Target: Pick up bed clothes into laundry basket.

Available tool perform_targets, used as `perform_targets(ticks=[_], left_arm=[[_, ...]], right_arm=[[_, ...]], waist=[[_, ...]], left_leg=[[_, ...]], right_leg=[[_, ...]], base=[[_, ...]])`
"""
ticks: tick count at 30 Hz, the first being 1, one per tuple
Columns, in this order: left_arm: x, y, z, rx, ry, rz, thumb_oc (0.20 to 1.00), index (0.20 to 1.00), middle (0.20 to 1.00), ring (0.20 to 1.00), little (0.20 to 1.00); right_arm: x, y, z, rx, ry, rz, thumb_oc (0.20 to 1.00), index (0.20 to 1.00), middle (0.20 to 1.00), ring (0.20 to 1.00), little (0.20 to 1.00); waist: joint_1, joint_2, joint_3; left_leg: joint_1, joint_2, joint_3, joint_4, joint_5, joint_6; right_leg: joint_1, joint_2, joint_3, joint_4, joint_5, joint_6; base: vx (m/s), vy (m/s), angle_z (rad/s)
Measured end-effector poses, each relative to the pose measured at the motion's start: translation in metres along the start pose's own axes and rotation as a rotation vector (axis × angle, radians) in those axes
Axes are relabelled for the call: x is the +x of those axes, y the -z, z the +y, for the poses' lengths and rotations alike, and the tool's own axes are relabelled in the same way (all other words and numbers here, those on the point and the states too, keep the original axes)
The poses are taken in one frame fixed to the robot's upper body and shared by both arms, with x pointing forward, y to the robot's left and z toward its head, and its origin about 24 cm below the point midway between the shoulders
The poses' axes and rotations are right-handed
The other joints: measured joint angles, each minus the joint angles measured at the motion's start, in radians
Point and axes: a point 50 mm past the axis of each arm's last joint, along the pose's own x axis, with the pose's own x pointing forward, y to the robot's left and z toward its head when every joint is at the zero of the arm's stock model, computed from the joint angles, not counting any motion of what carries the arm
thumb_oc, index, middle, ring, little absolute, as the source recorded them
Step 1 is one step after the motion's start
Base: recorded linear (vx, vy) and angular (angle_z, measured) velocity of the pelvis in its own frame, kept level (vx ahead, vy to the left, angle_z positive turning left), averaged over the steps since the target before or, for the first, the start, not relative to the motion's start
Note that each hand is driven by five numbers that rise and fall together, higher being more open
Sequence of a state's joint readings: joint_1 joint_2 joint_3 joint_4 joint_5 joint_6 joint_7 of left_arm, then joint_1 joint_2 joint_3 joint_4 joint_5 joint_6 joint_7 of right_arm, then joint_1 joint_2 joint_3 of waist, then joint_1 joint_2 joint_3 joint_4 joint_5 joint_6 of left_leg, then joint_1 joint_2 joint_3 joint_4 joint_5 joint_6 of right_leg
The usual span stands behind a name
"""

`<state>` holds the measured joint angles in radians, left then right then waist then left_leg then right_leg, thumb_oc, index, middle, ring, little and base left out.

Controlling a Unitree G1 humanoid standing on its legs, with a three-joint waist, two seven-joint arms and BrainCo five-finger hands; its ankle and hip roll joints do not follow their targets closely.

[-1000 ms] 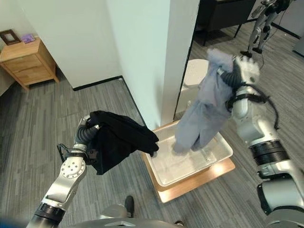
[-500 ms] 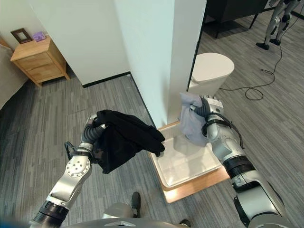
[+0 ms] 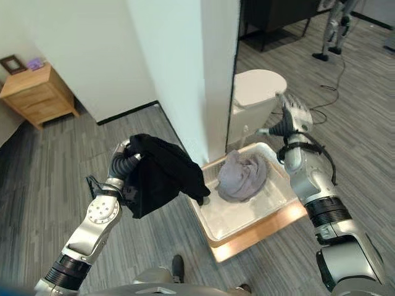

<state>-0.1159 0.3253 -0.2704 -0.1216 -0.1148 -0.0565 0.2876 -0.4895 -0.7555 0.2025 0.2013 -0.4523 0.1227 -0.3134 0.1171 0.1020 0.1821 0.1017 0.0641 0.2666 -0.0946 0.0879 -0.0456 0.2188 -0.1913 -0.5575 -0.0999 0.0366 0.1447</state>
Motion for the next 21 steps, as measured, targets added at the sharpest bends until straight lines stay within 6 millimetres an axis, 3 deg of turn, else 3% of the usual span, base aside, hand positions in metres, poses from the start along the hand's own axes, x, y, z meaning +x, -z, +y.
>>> perform_targets(ticks=[4,6,10,11,14,16,19,21], left_arm=[[0.017,-0.029,-0.006,-0.015,0.022,-0.127,0.200,0.200,0.200,0.200,0.200],[0.023,-0.042,-0.014,-0.024,0.052,-0.181,0.200,0.200,0.200,0.200,0.200],[0.033,-0.060,-0.043,-0.051,0.139,-0.255,0.200,0.200,0.200,0.200,0.200],[0.038,-0.056,-0.053,-0.039,0.158,-0.238,0.200,0.200,0.200,0.200,0.200],[0.042,-0.038,-0.056,0.036,0.153,-0.171,0.200,0.200,0.200,0.200,0.200],[0.046,-0.013,-0.059,0.138,0.142,-0.077,0.200,0.200,0.200,0.200,0.200],[0.048,0.019,-0.056,0.297,0.132,0.045,0.200,0.200,0.200,0.200,0.200],[0.045,0.041,-0.049,0.411,0.126,0.139,0.200,0.200,0.200,0.200,0.200]], right_arm=[[0.001,-0.016,-0.028,0.060,0.099,-0.099,1.000,1.000,1.000,1.000,1.000],[-0.005,-0.004,-0.033,0.048,0.113,-0.065,1.000,1.000,1.000,1.000,1.000],[-0.024,0.029,-0.015,0.041,0.045,0.067,1.000,1.000,1.000,1.000,1.000],[-0.037,0.042,-0.007,0.060,0.025,0.129,1.000,1.000,1.000,1.000,1.000],[-0.064,0.059,0.016,0.086,-0.063,0.231,1.000,1.000,1.000,1.000,1.000],[-0.094,0.077,0.038,0.131,-0.123,0.366,1.000,1.000,1.000,1.000,1.000],[-0.114,0.084,0.048,0.140,-0.170,0.423,1.000,1.000,1.000,1.000,1.000],[-0.117,0.087,0.048,0.162,-0.166,0.447,1.000,1.000,1.000,1.000,1.000]], waist=[[-0.078,0.006,-0.002],[-0.096,0.009,-0.003],[-0.144,0.029,-0.011],[-0.168,0.036,-0.013],[-0.191,0.052,-0.016],[-0.204,0.059,-0.018],[-0.245,0.071,-0.018],[-0.269,0.070,-0.013]], left_leg=[[0.011,0.002,0.017,0.000,0.000,0.000],[0.023,0.004,0.028,0.000,0.000,0.000],[0.024,0.007,0.048,0.000,-0.007,0.006],[0.026,0.008,0.054,0.000,-0.007,0.006],[0.024,0.014,0.078,0.000,-0.011,0.003],[0.023,0.020,0.084,0.000,-0.013,-0.001],[0.013,0.030,0.104,0.000,-0.018,-0.007],[0.003,0.036,0.115,-0.001,-0.018,-0.008]], right_leg=[[-0.003,-0.001,0.022,0.000,0.003,-0.003],[-0.006,-0.001,0.042,-0.001,0.005,-0.004],[-0.022,0.000,0.076,0.000,0.015,-0.005],[-0.023,-0.001,0.081,0.000,0.016,-0.004],[-0.043,0.004,0.109,0.000,0.020,-0.007],[-0.052,0.010,0.127,0.000,0.021,-0.007],[-0.077,0.019,0.148,-0.001,0.023,-0.009],[-0.100,0.024,0.167,-0.001,0.030,-0.015]], base=[[-0.01,-0.019,-0.15],[0.00,-0.029,-0.24],[0.01,-0.023,-0.26],[0.01,-0.012,-0.15],[0.02,-0.008,-0.26],[0.01,-0.018,-0.25],[0.00,-0.017,-0.25],[0.00,-0.011,-0.28]])
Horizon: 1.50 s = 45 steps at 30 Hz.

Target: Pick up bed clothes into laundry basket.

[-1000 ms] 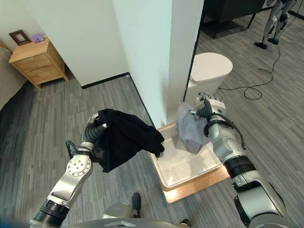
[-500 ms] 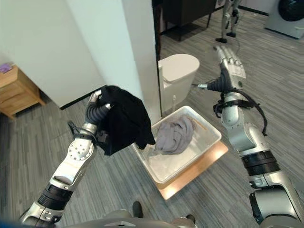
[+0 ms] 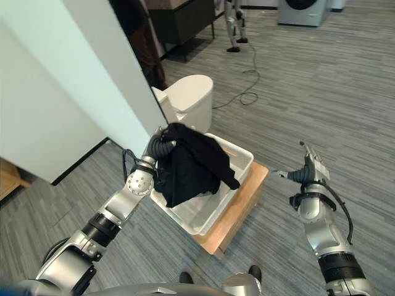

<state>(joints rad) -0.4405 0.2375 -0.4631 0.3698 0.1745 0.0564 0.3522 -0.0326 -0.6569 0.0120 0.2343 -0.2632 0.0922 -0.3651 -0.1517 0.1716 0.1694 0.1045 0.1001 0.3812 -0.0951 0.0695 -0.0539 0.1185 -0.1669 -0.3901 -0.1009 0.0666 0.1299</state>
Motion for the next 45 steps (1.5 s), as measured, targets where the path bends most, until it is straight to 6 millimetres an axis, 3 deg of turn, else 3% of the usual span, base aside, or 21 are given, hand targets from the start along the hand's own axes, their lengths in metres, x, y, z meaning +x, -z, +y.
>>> perform_targets(ticks=[8,9,13,18,21,23,24,25,27,29,30,31,32,33,34,36,40,42,45], left_arm=[[0.003,0.044,0.010,0.257,-0.040,0.187,0.200,0.200,0.200,0.200,0.200],[0.002,0.051,0.011,0.271,-0.039,0.219,1.000,1.000,1.000,1.000,1.000],[0.007,0.046,0.015,0.271,-0.055,0.214,1.000,1.000,1.000,1.000,1.000],[0.012,0.008,0.015,0.083,-0.087,0.063,1.000,1.000,1.000,1.000,1.000],[0.012,-0.025,0.020,-0.179,-0.115,-0.062,1.000,1.000,1.000,1.000,1.000],[0.010,-0.036,0.022,-0.325,-0.135,-0.097,1.000,1.000,1.000,1.000,1.000],[0.004,-0.038,0.021,-0.456,-0.135,-0.094,1.000,1.000,1.000,1.000,1.000],[-0.016,-0.044,0.019,-0.697,-0.142,-0.135,1.000,1.000,1.000,1.000,1.000],[-0.040,-0.048,0.010,-0.876,-0.055,-0.149,1.000,1.000,1.000,1.000,1.000],[-0.049,-0.048,0.011,-0.912,-0.028,-0.171,1.000,1.000,1.000,1.000,1.000],[-0.051,-0.045,0.015,-0.905,-0.015,-0.176,1.000,1.000,1.000,1.000,1.000],[-0.050,-0.044,0.016,-0.908,-0.014,-0.176,1.000,1.000,1.000,1.000,1.000],[-0.051,-0.042,0.020,-0.905,-0.021,-0.180,1.000,1.000,1.000,1.000,1.000],[-0.050,-0.043,0.029,-0.898,-0.047,-0.205,1.000,1.000,1.000,1.000,1.000],[-0.053,-0.042,0.038,-0.869,-0.070,-0.227,1.000,1.000,1.000,1.000,1.000],[-0.059,-0.033,0.053,-0.744,-0.096,-0.244,1.000,1.000,1.000,1.000,1.000],[-0.078,-0.004,0.055,-0.712,-0.163,-0.126,1.000,1.000,1.000,1.000,1.000],[-0.097,0.014,0.050,-0.741,-0.196,-0.038,1.000,1.000,1.000,1.000,1.000],[-0.105,0.023,0.043,-0.775,-0.208,0.024,1.000,1.000,1.000,1.000,1.000]], right_arm=[[-0.018,0.014,0.008,0.039,-0.047,0.032,1.000,1.000,1.000,1.000,1.000],[-0.022,0.017,0.010,0.041,-0.058,0.040,1.000,1.000,1.000,1.000,1.000],[-0.027,0.016,0.017,0.066,-0.073,0.048,1.000,1.000,1.000,1.000,1.000],[-0.021,0.002,0.020,0.110,-0.059,0.015,1.000,1.000,1.000,1.000,1.000],[-0.009,-0.028,0.013,0.174,-0.010,-0.091,1.000,1.000,1.000,1.000,1.000],[-0.005,-0.043,0.007,0.198,0.021,-0.149,1.000,1.000,1.000,1.000,1.000],[-0.006,-0.049,0.002,0.213,0.047,-0.175,1.000,1.000,1.000,1.000,1.000],[-0.010,-0.063,-0.009,0.240,0.093,-0.253,1.000,1.000,1.000,1.000,1.000],[-0.016,-0.065,-0.025,0.237,0.161,-0.286,1.000,1.000,1.000,1.000,1.000],[-0.017,-0.062,-0.031,0.210,0.194,-0.286,1.000,1.000,1.000,1.000,1.000],[-0.018,-0.059,-0.033,0.194,0.214,-0.277,1.000,1.000,1.000,1.000,1.000],[-0.019,-0.057,-0.034,0.188,0.223,-0.270,1.000,1.000,1.000,1.000,1.000],[-0.020,-0.056,-0.033,0.181,0.232,-0.263,1.000,1.000,1.000,1.000,1.000],[-0.030,-0.054,-0.039,0.214,0.294,-0.247,1.000,1.000,1.000,1.000,1.000],[-0.032,-0.058,-0.038,0.246,0.316,-0.253,1.000,1.000,1.000,1.000,1.000],[-0.033,-0.069,-0.039,0.308,0.370,-0.282,1.000,1.000,1.000,1.000,1.000],[-0.026,-0.094,-0.042,0.356,0.385,-0.383,1.000,1.000,1.000,1.000,1.000],[-0.027,-0.104,-0.047,0.384,0.410,-0.423,1.000,1.000,1.000,1.000,1.000],[-0.030,-0.107,-0.047,0.398,0.432,-0.439,1.000,1.000,1.000,1.000,1.000]], waist=[[-0.026,-0.035,0.026],[-0.037,-0.051,0.036],[-0.037,-0.085,0.059],[-0.035,-0.090,0.062],[-0.032,-0.089,0.062],[-0.027,-0.089,0.062],[-0.021,-0.089,0.062],[-0.013,-0.087,0.061],[0.008,-0.086,0.064],[0.033,-0.084,0.069],[0.042,-0.081,0.074],[0.039,-0.081,0.077],[0.043,-0.080,0.079],[0.011,-0.084,0.088],[0.029,-0.094,0.094],[0.065,-0.121,0.098],[0.143,-0.104,0.084],[0.179,-0.106,0.046],[0.186,-0.105,0.042]], left_leg=[[-0.040,0.013,0.045,-0.002,-0.002,-0.004],[-0.045,0.013,0.047,0.000,-0.002,-0.004],[-0.053,0.013,0.065,0.000,-0.002,-0.004],[-0.050,0.007,0.074,0.000,-0.002,-0.003],[-0.043,0.004,0.077,0.000,-0.002,-0.003],[-0.036,0.004,0.076,0.000,-0.002,-0.003],[-0.032,0.003,0.070,-0.004,-0.003,-0.003],[-0.031,0.002,0.053,-0.005,-0.003,-0.003],[-0.043,-0.001,0.006,-0.005,-0.003,-0.003],[-0.060,-0.012,-0.021,-0.005,0.003,0.005],[-0.069,-0.017,-0.049,-0.006,-0.001,0.018],[-0.070,-0.019,-0.073,-0.006,-0.005,0.021],[-0.078,-0.035,-0.102,-0.006,0.003,0.032],[-0.089,-0.050,-0.179,-0.006,0.020,0.056],[-0.095,-0.060,-0.192,0.001,0.042,0.064],[-0.108,-0.080,-0.241,0.001,0.069,0.052],[-0.106,-0.021,-0.243,0.001,0.080,0.046],[-0.121,-0.007,-0.245,0.006,0.103,0.016],[-0.158,-0.013,-0.259,0.061,0.118,0.005]], right_leg=[[-0.066,0.013,0.041,0.000,0.016,-0.007],[-0.072,0.013,0.044,-0.001,0.016,-0.007],[-0.091,0.014,0.058,0.000,0.026,-0.017],[-0.095,0.010,0.070,0.001,0.032,-0.016],[-0.091,0.007,0.080,0.001,0.034,-0.014],[-0.085,0.007,0.081,0.001,0.034,-0.014],[-0.076,0.006,0.075,0.001,0.033,-0.014],[-0.065,0.005,0.062,0.001,0.031,-0.011],[-0.045,0.001,0.016,0.001,0.026,-0.007],[-0.051,-0.007,-0.009,0.034,0.011,-0.004],[-0.065,-0.019,-0.006,0.097,-0.024,0.006],[-0.070,-0.023,0.030,0.131,-0.049,0.011],[-0.074,-0.029,0.094,0.178,-0.079,0.029],[-0.101,-0.038,0.279,0.293,-0.148,0.033],[-0.108,-0.039,0.353,0.316,-0.176,0.039],[-0.082,-0.039,0.415,0.303,-0.237,0.048],[0.007,0.021,0.357,0.179,-0.210,0.041],[0.037,0.046,0.358,0.082,-0.159,0.035],[0.095,0.065,0.302,0.051,-0.138,0.006]], base=[[-0.02,-0.007,-0.15],[-0.01,-0.009,-0.08],[-0.02,0.012,-0.13],[0.00,0.053,-0.07],[-0.02,0.042,-0.07],[-0.03,0.056,0.01],[-0.11,0.061,0.19],[-0.11,0.040,0.29],[-0.15,0.038,0.66],[-0.13,0.054,0.70],[-0.13,0.101,0.63],[-0.10,0.062,0.82],[-0.18,0.042,1.39],[-0.16,-0.019,1.45],[-0.20,-0.050,1.35],[-0.21,-0.111,0.77],[-0.20,-0.119,0.45],[-0.28,-0.061,0.13],[-0.48,-0.018,0.76]])
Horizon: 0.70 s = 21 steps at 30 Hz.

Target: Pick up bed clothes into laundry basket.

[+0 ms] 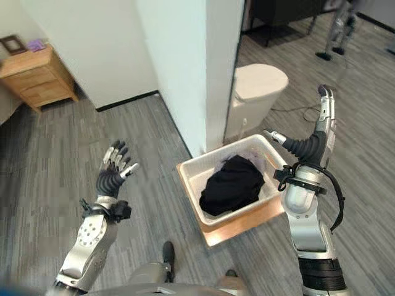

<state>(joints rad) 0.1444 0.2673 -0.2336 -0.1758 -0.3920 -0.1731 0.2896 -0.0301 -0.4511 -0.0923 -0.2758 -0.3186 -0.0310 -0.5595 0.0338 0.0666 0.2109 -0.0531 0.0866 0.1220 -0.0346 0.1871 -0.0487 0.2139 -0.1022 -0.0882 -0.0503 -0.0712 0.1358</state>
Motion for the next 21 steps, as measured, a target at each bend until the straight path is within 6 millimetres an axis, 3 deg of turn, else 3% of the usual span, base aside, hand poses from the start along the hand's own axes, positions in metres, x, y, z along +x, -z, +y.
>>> perform_targets(ticks=[1,2,3,4,5,6,7,8,9,10,11,12,13,14,16,17,18,19,20,21], left_arm=[[0.003,-0.001,-0.004,-0.018,0.005,-0.009,1.000,1.000,1.000,1.000,1.000],[0.007,-0.007,-0.005,-0.035,0.012,-0.030,1.000,1.000,1.000,1.000,1.000],[0.009,-0.010,-0.007,-0.043,0.022,-0.047,1.000,1.000,1.000,1.000,1.000],[0.013,-0.017,-0.005,-0.023,0.046,-0.079,1.000,1.000,1.000,1.000,1.000],[0.013,-0.017,-0.003,-0.016,0.046,-0.072,1.000,1.000,1.000,1.000,1.000],[0.012,-0.017,0.000,0.002,0.051,-0.069,1.000,1.000,1.000,1.000,1.000],[0.015,-0.020,0.001,0.014,0.064,-0.078,1.000,1.000,1.000,1.000,1.000],[0.017,-0.022,-0.009,-0.026,0.083,-0.092,1.000,1.000,1.000,1.000,1.000],[0.019,-0.024,-0.014,-0.051,0.095,-0.106,1.000,1.000,1.000,1.000,1.000],[0.026,-0.031,-0.020,-0.074,0.116,-0.129,1.000,1.000,1.000,1.000,1.000],[0.029,-0.033,-0.024,-0.078,0.132,-0.138,1.000,1.000,1.000,1.000,1.000],[0.031,-0.034,-0.027,-0.078,0.145,-0.135,1.000,1.000,1.000,1.000,1.000],[0.031,-0.030,-0.030,-0.075,0.163,-0.119,1.000,1.000,1.000,1.000,1.000],[0.024,-0.019,-0.027,-0.063,0.149,-0.055,1.000,1.000,1.000,1.000,1.000],[0.020,-0.014,-0.015,-0.049,0.107,-0.033,1.000,1.000,1.000,1.000,1.000],[0.022,-0.021,-0.004,-0.005,0.091,-0.056,1.000,1.000,1.000,1.000,1.000],[0.024,-0.024,-0.002,0.018,0.100,-0.062,1.000,1.000,1.000,1.000,1.000],[0.024,-0.026,0.002,0.046,0.106,-0.064,1.000,1.000,1.000,1.000,1.000],[0.023,-0.024,0.005,0.047,0.090,-0.057,1.000,1.000,1.000,1.000,1.000],[0.022,-0.023,0.001,0.041,0.101,-0.054,1.000,1.000,1.000,1.000,1.000]], right_arm=[[0.000,0.000,0.001,0.002,0.000,-0.001,1.000,1.000,1.000,1.000,1.000],[-0.002,-0.001,0.003,0.008,-0.010,0.004,1.000,1.000,1.000,1.000,1.000],[-0.002,-0.002,0.005,0.012,-0.020,-0.004,1.000,1.000,1.000,1.000,1.000],[-0.003,-0.005,0.009,0.041,-0.015,0.003,1.000,1.000,1.000,1.000,1.000],[-0.006,-0.005,0.011,0.055,-0.014,0.017,1.000,1.000,1.000,1.000,1.000],[-0.008,-0.007,0.011,0.069,-0.005,0.025,1.000,1.000,1.000,1.000,1.000],[-0.003,-0.011,0.002,0.069,0.038,-0.003,1.000,1.000,1.000,1.000,1.000],[-0.001,-0.010,-0.015,0.033,0.102,-0.016,1.000,1.000,1.000,1.000,1.000],[0.001,-0.009,-0.025,0.017,0.148,-0.025,1.000,1.000,1.000,1.000,1.000],[-0.004,-0.004,-0.036,-0.003,0.202,0.006,1.000,1.000,1.000,1.000,1.000],[-0.007,-0.002,-0.039,-0.011,0.206,0.017,1.000,1.000,1.000,1.000,1.000],[-0.009,0.001,-0.044,-0.027,0.224,0.029,1.000,1.000,1.000,1.000,1.000],[-0.014,0.004,-0.046,-0.038,0.227,0.049,1.000,1.000,1.000,1.000,1.000],[-0.027,0.013,-0.043,-0.053,0.197,0.113,1.000,1.000,1.000,1.000,1.000],[-0.030,0.011,-0.034,-0.024,0.158,0.119,1.000,1.000,1.000,1.000,1.000],[-0.026,0.004,-0.024,0.025,0.156,0.102,1.000,1.000,1.000,1.000,1.000],[-0.024,0.000,-0.018,0.054,0.151,0.093,1.000,1.000,1.000,1.000,1.000],[-0.024,-0.004,-0.012,0.078,0.134,0.086,1.000,1.000,1.000,1.000,1.000],[-0.022,-0.006,-0.008,0.086,0.123,0.075,1.000,1.000,1.000,1.000,1.000],[-0.018,-0.011,-0.003,0.115,0.118,0.052,1.000,1.000,1.000,1.000,1.000]], waist=[[-0.005,0.010,0.005],[-0.001,-0.007,0.009],[0.001,-0.001,0.012],[-0.023,-0.055,0.020],[-0.024,-0.099,0.024],[-0.024,-0.138,0.020],[-0.062,-0.165,0.025],[-0.153,-0.130,0.002],[-0.176,-0.108,-0.005],[-0.220,-0.099,-0.011],[-0.230,-0.099,-0.011],[-0.239,-0.093,-0.015],[-0.255,-0.097,-0.018],[-0.276,-0.080,-0.022],[-0.251,-0.044,-0.029],[-0.232,-0.063,-0.040],[-0.241,-0.094,-0.052],[-0.245,-0.120,-0.064],[-0.229,-0.124,-0.079],[-0.246,-0.101,-0.068]], left_leg=[[-0.050,0.000,-0.011,0.054,0.017,0.005],[-0.072,0.002,0.037,0.065,0.058,-0.033],[-0.084,0.006,0.033,0.046,0.091,-0.043],[-0.100,0.003,0.095,0.043,0.057,-0.137],[-0.107,0.001,0.195,0.170,-0.035,-0.026],[-0.081,0.000,0.263,0.259,-0.092,0.013],[0.012,0.039,0.339,0.371,-0.181,0.012],[0.109,0.151,0.470,0.375,-0.233,0.010],[0.166,0.212,0.562,0.326,-0.274,-0.004],[0.212,0.310,0.791,0.266,-0.282,-0.032],[0.214,0.331,0.859,0.246,-0.266,-0.013],[0.213,0.338,0.914,0.265,-0.214,-0.005],[0.193,0.313,0.893,0.300,-0.211,-0.057],[0.176,0.232,0.794,0.244,-0.227,-0.022],[0.176,0.198,0.777,0.173,-0.208,0.008],[0.183,0.133,0.756,0.116,-0.205,0.017],[0.193,0.092,0.741,0.088,-0.207,0.018],[0.199,0.048,0.727,0.065,-0.207,0.018],[0.205,0.032,0.710,0.060,-0.210,0.022],[0.198,0.018,0.628,0.046,-0.230,0.024]], right_leg=[[-0.043,0.009,-0.025,0.076,-0.021,-0.019],[-0.069,-0.007,-0.035,0.109,-0.055,-0.032],[-0.103,0.021,-0.021,0.166,-0.083,-0.052],[-0.120,-0.029,-0.095,0.165,-0.066,-0.071],[-0.115,-0.064,-0.114,0.155,-0.048,-0.072],[-0.107,-0.099,-0.117,0.138,-0.030,-0.064],[-0.065,-0.144,-0.178,0.112,-0.008,-0.050],[-0.023,-0.142,-0.291,0.110,-0.006,-0.037],[-0.026,-0.156,-0.324,0.125,-0.011,-0.022],[-0.022,-0.208,-0.414,0.129,0.023,0.035],[-0.022,-0.237,-0.437,0.146,0.032,0.048],[-0.010,-0.279,-0.465,0.167,0.041,0.063],[0.015,-0.305,-0.503,0.178,0.054,0.052],[-0.001,-0.368,-0.521,0.237,0.045,0.025],[-0.083,-0.299,-0.492,0.167,0.024,0.021],[-0.146,-0.286,-0.477,0.137,0.106,-0.037],[-0.179,-0.296,-0.466,0.150,0.161,-0.040],[-0.209,-0.311,-0.475,0.171,0.184,-0.032],[-0.196,-0.329,-0.476,0.188,0.193,-0.011],[-0.199,-0.354,-0.366,0.263,0.237,0.037]], base=[[-0.26,-0.017,0.96],[-0.34,-0.022,0.91],[-0.26,-0.009,1.22],[-0.26,0.022,1.18],[-0.19,0.021,1.03],[-0.12,0.127,0.86],[-0.10,0.284,1.86],[-0.19,0.404,2.17],[-0.25,0.545,2.61],[-0.18,0.618,1.83],[-0.09,0.499,1.82],[0.02,0.449,1.37],[0.04,0.356,1.95],[0.04,0.503,1.70],[0.04,0.435,0.94],[0.06,0.388,0.64],[0.06,0.322,0.74],[0.11,0.267,0.63],[0.18,0.243,1.07],[0.19,0.239,1.21]])
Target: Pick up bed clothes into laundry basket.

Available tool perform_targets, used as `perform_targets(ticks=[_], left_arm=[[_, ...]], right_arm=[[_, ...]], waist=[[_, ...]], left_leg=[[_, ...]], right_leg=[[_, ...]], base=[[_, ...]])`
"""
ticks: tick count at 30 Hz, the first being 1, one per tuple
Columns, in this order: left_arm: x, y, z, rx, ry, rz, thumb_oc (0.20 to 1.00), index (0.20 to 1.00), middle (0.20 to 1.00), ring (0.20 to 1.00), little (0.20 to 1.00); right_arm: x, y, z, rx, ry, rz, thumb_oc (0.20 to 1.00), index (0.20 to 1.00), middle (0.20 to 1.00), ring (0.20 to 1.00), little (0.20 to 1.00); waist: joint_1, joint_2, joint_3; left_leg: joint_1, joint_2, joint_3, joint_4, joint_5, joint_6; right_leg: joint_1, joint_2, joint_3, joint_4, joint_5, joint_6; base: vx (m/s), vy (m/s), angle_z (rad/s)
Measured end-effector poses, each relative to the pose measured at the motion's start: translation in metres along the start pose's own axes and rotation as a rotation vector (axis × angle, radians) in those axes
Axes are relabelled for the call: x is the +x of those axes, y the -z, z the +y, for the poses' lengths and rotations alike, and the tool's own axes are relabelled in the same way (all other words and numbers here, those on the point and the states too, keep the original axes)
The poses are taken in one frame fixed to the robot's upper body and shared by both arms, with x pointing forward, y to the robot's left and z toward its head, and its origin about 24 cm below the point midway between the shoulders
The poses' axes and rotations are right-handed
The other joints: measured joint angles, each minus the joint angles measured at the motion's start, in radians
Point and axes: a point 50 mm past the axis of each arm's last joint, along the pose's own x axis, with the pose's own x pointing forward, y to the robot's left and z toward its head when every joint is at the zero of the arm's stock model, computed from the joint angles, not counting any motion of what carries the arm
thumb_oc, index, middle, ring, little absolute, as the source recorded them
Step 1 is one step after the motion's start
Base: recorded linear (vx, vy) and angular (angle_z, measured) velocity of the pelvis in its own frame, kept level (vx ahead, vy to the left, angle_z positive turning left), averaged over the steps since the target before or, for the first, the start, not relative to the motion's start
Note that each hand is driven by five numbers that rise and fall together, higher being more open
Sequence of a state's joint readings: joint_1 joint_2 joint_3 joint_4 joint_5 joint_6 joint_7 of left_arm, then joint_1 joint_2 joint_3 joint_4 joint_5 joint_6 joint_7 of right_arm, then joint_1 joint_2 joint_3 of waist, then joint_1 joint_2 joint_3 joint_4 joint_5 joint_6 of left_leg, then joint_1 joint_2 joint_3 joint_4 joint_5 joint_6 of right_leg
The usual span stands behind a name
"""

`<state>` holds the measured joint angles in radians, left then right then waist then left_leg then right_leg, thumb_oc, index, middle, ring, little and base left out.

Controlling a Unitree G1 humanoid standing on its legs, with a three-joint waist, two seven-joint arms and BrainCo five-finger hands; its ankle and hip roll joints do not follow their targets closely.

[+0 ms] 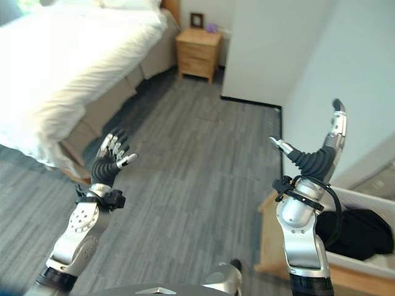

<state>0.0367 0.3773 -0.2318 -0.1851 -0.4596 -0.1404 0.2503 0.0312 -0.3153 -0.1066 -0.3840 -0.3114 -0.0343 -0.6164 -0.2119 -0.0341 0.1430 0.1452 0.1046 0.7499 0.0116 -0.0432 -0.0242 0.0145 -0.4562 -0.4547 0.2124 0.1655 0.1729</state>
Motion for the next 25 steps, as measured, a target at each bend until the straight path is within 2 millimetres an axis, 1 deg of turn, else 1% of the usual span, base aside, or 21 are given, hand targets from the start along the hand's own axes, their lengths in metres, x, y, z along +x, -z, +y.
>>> perform_targets(ticks=[1,2,3,4,5,7,8,9,10,11,12,13,14,15,16,17,18,21,23,24,25], left_arm=[[0.000,-0.001,-0.001,-0.008,-0.003,-0.005,1.000,1.000,1.000,1.000,1.000],[0.000,-0.001,-0.002,-0.023,-0.013,-0.011,1.000,1.000,1.000,1.000,1.000],[0.002,-0.001,-0.003,-0.024,-0.016,-0.015,1.000,1.000,1.000,1.000,1.000],[0.002,-0.002,-0.004,-0.031,-0.016,-0.018,1.000,1.000,1.000,1.000,1.000],[0.002,-0.002,-0.003,-0.031,-0.018,-0.022,1.000,1.000,1.000,1.000,1.000],[0.000,-0.001,0.003,-0.023,-0.036,-0.019,1.000,1.000,1.000,1.000,1.000],[-0.004,0.002,0.008,-0.022,-0.063,-0.007,1.000,1.000,1.000,1.000,1.000],[-0.007,0.010,0.010,-0.032,-0.090,0.024,1.000,1.000,1.000,1.000,1.000],[-0.011,0.017,0.013,-0.035,-0.116,0.056,1.000,1.000,1.000,1.000,1.000],[-0.011,0.020,0.014,-0.039,-0.128,0.066,1.000,1.000,1.000,1.000,1.000],[-0.010,0.025,0.013,-0.048,-0.147,0.083,1.000,1.000,1.000,1.000,1.000],[-0.009,0.022,0.014,-0.045,-0.148,0.069,1.000,1.000,1.000,1.000,1.000],[-0.010,0.020,0.018,-0.032,-0.158,0.057,1.000,1.000,1.000,1.000,1.000],[-0.009,0.015,0.027,0.005,-0.168,0.040,1.000,1.000,1.000,1.000,1.000],[-0.006,0.018,0.036,0.060,-0.185,0.061,1.000,1.000,1.000,1.000,1.000],[-0.008,0.018,0.042,0.081,-0.203,0.069,1.000,1.000,1.000,1.000,1.000],[-0.014,0.020,0.049,0.092,-0.237,0.083,1.000,1.000,1.000,1.000,1.000],[-0.026,0.024,0.058,0.079,-0.315,0.099,1.000,1.000,1.000,1.000,1.000],[-0.022,0.020,0.061,0.088,-0.332,0.074,1.000,1.000,1.000,1.000,1.000],[-0.013,0.020,0.058,0.082,-0.327,0.065,1.000,1.000,1.000,1.000,1.000],[-0.014,0.023,0.057,0.072,-0.333,0.071,1.000,1.000,1.000,1.000,1.000]], right_arm=[[-0.001,0.000,0.002,0.004,-0.021,0.000,1.000,1.000,1.000,1.000,1.000],[-0.001,0.000,0.004,0.012,-0.040,0.003,1.000,1.000,1.000,1.000,1.000],[-0.004,0.002,0.006,0.012,-0.070,0.018,1.000,1.000,1.000,1.000,1.000],[-0.006,0.003,0.006,0.022,-0.090,0.026,1.000,1.000,1.000,1.000,1.000],[-0.006,0.003,0.008,0.042,-0.118,0.030,1.000,1.000,1.000,1.000,1.000],[-0.007,0.002,0.010,0.075,-0.147,0.030,1.000,1.000,1.000,1.000,1.000],[-0.010,0.002,0.016,0.114,-0.169,0.046,1.000,1.000,1.000,1.000,1.000],[-0.014,0.007,0.020,0.140,-0.191,0.080,1.000,1.000,1.000,1.000,1.000],[-0.017,0.016,0.026,0.162,-0.233,0.135,1.000,1.000,1.000,1.000,1.000],[-0.020,0.021,0.031,0.177,-0.268,0.165,1.000,1.000,1.000,1.000,1.000],[-0.020,0.026,0.036,0.176,-0.309,0.187,1.000,1.000,1.000,1.000,1.000],[-0.026,0.029,0.040,0.190,-0.370,0.209,1.000,1.000,1.000,1.000,1.000],[-0.028,0.027,0.043,0.210,-0.400,0.215,1.000,1.000,1.000,1.000,1.000],[-0.029,0.024,0.049,0.237,-0.422,0.211,1.000,1.000,1.000,1.000,1.000],[-0.029,0.029,0.057,0.256,-0.461,0.241,1.000,1.000,1.000,1.000,1.000],[-0.029,0.030,0.063,0.276,-0.486,0.257,1.000,1.000,1.000,1.000,1.000],[-0.029,0.030,0.069,0.311,-0.513,0.272,1.000,1.000,1.000,1.000,1.000],[-0.029,0.027,0.077,0.382,-0.600,0.287,1.000,1.000,1.000,1.000,1.000],[-0.035,0.026,0.084,0.408,-0.654,0.302,1.000,1.000,1.000,1.000,1.000],[-0.046,0.031,0.087,0.410,-0.711,0.343,1.000,1.000,1.000,1.000,1.000],[-0.048,0.033,0.088,0.407,-0.723,0.357,1.000,1.000,1.000,1.000,1.000]], waist=[[-0.002,0.011,0.003],[0.009,0.025,0.011],[-0.001,0.043,0.023],[-0.003,0.051,0.028],[-0.010,0.051,0.031],[-0.013,0.024,0.030],[0.005,0.001,0.033],[-0.005,0.017,0.029],[0.001,0.026,0.030],[0.022,0.037,0.053],[0.023,0.061,0.069],[0.020,0.074,0.082],[0.024,0.060,0.078],[0.034,0.019,0.087],[0.045,0.002,0.107],[0.064,-0.013,0.115],[0.085,-0.018,0.115],[0.084,0.064,0.090],[0.140,0.042,0.105],[0.141,-0.007,0.122],[0.146,-0.004,0.123]], left_leg=[[-0.002,-0.009,-0.032,-0.013,0.011,0.016],[-0.004,-0.009,-0.082,-0.027,0.007,0.037],[-0.008,0.003,-0.149,-0.052,0.022,0.056],[-0.011,0.004,-0.195,-0.071,0.035,0.064],[-0.020,0.006,-0.249,-0.081,0.055,0.059],[-0.049,-0.016,-0.343,-0.087,0.067,0.050],[-0.063,-0.030,-0.403,-0.088,0.073,0.046],[-0.086,-0.020,-0.468,-0.084,0.081,0.036],[-0.104,-0.017,-0.503,-0.100,0.101,0.053],[-0.101,-0.011,-0.570,-0.104,0.121,0.090],[-0.110,0.013,-0.602,-0.098,0.141,0.100],[-0.153,0.041,-0.703,-0.087,0.135,0.101],[-0.177,0.039,-0.708,-0.093,0.136,0.101],[-0.189,0.025,-0.707,-0.104,0.129,0.090],[-0.184,0.030,-0.733,-0.106,0.060,0.042],[-0.165,0.022,-0.722,-0.106,0.074,0.032],[-0.130,0.010,-0.697,-0.106,0.083,0.028],[0.017,0.021,-0.621,-0.106,0.051,-0.003],[-0.005,0.019,-0.613,-0.062,0.079,-0.028],[-0.106,-0.007,-0.593,0.094,0.102,-0.053],[-0.119,0.007,-0.530,0.109,0.108,-0.059]], right_leg=[[-0.005,-0.001,0.039,0.020,-0.021,0.008],[-0.016,0.039,0.120,0.032,-0.083,0.005],[-0.016,0.125,0.270,0.036,-0.175,-0.004],[-0.021,0.184,0.332,0.029,-0.213,-0.005],[-0.034,0.236,0.359,-0.010,-0.228,-0.016],[-0.043,0.263,0.392,-0.111,-0.211,-0.039],[-0.040,0.288,0.456,-0.158,-0.160,-0.035],[-0.013,0.336,0.544,-0.160,-0.180,-0.026],[-0.004,0.354,0.573,-0.140,-0.190,-0.044],[-0.050,0.391,0.608,-0.031,-0.217,-0.065],[-0.102,0.428,0.641,0.101,-0.229,-0.061],[-0.170,0.504,0.766,0.207,-0.337,-0.059],[-0.161,0.504,0.804,0.111,-0.334,-0.064],[-0.158,0.496,0.822,0.051,-0.286,-0.075],[-0.141,0.479,0.755,0.024,-0.264,-0.100],[-0.138,0.466,0.737,0.020,-0.259,-0.105],[-0.124,0.459,0.730,0.007,-0.253,-0.109],[-0.079,0.493,0.641,-0.034,-0.238,-0.110],[-0.086,0.483,0.637,-0.005,-0.235,-0.119],[-0.075,0.430,0.572,-0.007,-0.229,-0.130],[-0.067,0.417,0.537,-0.014,-0.228,-0.130]], base=[[0.20,0.222,1.21],[0.16,0.182,1.22],[0.16,0.151,1.24],[0.11,0.078,1.79],[0.13,0.038,1.50],[0.17,-0.015,1.55],[0.18,-0.012,1.67],[0.17,-0.035,1.92],[0.15,-0.051,1.54],[0.12,-0.147,1.37],[0.15,-0.183,1.58],[0.13,-0.206,1.86],[0.17,-0.247,2.01],[0.16,-0.242,1.86],[0.20,-0.273,1.45],[0.19,-0.200,0.96],[0.18,-0.183,0.44],[0.07,-0.178,0.60],[-0.07,-0.115,0.39],[-0.06,-0.060,0.78],[-0.09,-0.088,1.43]])
